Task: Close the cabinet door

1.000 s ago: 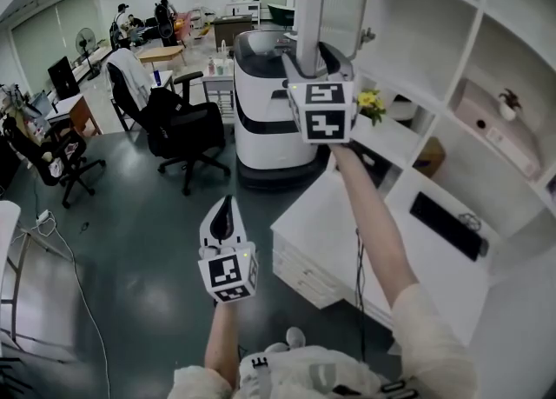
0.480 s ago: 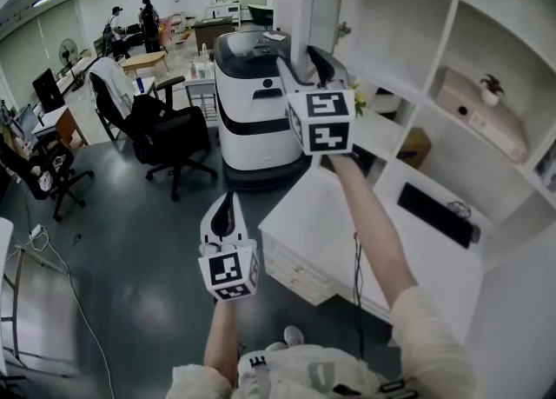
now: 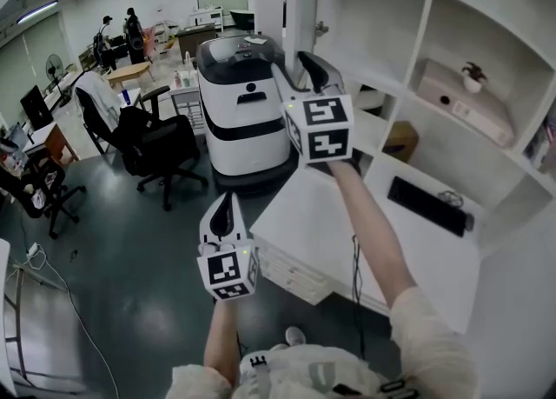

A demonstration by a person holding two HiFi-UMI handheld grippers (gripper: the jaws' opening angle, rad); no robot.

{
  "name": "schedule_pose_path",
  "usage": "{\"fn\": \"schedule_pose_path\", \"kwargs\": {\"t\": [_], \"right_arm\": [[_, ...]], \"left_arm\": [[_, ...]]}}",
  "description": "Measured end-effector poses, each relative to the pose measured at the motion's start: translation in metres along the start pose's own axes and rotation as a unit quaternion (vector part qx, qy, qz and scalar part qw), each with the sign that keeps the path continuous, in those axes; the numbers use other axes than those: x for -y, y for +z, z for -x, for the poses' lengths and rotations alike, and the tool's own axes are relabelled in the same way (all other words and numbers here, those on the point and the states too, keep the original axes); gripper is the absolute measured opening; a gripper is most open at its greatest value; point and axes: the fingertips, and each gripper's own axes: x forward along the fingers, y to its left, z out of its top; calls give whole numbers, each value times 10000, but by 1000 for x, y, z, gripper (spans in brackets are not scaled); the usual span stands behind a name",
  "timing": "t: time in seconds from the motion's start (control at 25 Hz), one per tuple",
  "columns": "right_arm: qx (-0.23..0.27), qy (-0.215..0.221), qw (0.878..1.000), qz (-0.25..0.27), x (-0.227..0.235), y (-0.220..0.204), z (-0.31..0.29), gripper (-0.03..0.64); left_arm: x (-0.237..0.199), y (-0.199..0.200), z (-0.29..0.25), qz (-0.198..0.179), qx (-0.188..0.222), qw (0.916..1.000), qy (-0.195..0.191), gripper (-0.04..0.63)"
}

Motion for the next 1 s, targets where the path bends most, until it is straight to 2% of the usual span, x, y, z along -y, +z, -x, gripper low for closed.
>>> {"fn": "schedule_pose_path", "kwargs": {"t": [0.16, 0.44, 1.0], "right_arm": [[-29, -15, 10000, -7, 12, -2, 10, 178], [-19, -17, 9999, -160, 40, -5, 32, 153], [-513, -1049, 9931, -149, 144, -31, 67, 97]], "left_arm": [[15, 2, -7, 92, 19, 9997, -220, 5], [34, 1, -12, -43, 12, 9987, -504, 5], [80, -4, -29, 65, -67, 9944, -1055, 5]]}}
